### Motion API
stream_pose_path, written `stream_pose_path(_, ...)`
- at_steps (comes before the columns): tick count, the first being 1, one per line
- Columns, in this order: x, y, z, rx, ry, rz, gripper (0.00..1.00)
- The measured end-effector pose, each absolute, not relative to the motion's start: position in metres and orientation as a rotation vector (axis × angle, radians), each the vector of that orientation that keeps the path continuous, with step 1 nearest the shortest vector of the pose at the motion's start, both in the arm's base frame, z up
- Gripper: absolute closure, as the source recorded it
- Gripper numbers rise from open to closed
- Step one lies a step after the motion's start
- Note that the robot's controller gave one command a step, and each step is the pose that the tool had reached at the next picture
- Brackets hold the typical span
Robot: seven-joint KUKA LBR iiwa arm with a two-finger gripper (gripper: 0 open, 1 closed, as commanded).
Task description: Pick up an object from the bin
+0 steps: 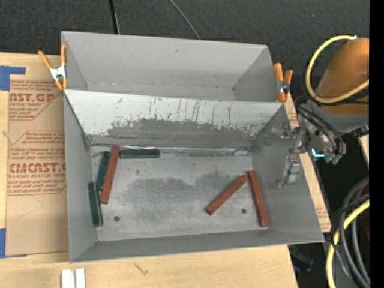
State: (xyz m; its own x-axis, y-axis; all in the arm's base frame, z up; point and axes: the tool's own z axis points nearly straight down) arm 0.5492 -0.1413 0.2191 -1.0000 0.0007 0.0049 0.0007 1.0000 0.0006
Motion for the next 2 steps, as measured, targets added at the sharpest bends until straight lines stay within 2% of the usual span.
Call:
stream_pose_path(1,0.551,-0.141,0.223,0.001,-3.144,0.001,0.00)
stream_pose_path(2,0.558,-0.121,0.168,0.170,-3.143,0.002,0.00)
